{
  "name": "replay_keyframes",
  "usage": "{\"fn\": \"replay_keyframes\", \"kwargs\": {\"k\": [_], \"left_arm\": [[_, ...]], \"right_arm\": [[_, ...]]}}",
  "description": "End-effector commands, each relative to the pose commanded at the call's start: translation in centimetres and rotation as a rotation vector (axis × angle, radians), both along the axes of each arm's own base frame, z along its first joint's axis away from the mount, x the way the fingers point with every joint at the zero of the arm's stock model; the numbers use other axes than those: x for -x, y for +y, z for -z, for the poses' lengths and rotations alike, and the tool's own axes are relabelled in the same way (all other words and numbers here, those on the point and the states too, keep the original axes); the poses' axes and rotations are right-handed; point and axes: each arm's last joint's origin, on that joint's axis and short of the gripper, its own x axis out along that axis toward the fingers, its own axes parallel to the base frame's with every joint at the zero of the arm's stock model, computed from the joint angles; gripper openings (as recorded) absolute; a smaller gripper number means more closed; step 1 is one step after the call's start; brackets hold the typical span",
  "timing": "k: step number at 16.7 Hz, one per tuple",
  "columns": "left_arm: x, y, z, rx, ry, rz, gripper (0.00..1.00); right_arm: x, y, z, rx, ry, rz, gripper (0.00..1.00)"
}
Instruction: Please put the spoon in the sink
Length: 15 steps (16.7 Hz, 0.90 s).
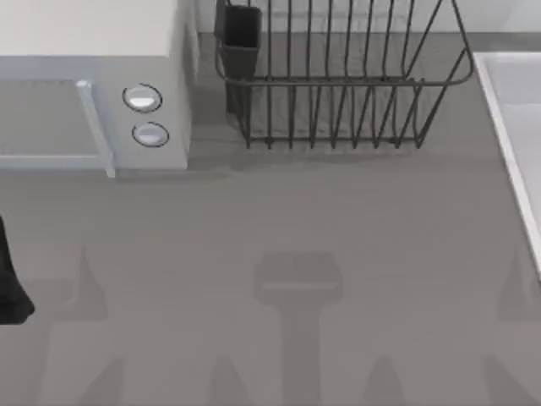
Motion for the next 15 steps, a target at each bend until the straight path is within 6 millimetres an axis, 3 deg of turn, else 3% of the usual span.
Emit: {"fn": "replay_keyframes", "kwargs": {"k": [4,7,11,15], "left_arm": [[0.0,0.0,0.0,0.0,0.0,0.0,1.0],[0.0,0.0,0.0,0.0,0.0,0.0,1.0],[0.0,0.0,0.0,0.0,0.0,0.0,1.0],[0.0,0.0,0.0,0.0,0.0,0.0,1.0]], "right_arm": [[0.0,-0.2,-0.5,0.033,0.032,0.016,1.0],[-0.3,-0.7,-2.0,0.155,0.163,0.055,1.0],[-2.2,-2.1,-3.9,0.406,0.512,0.05,1.0],[-5.5,-4.5,-4.4,0.615,0.95,-0.12,1.0]]}}
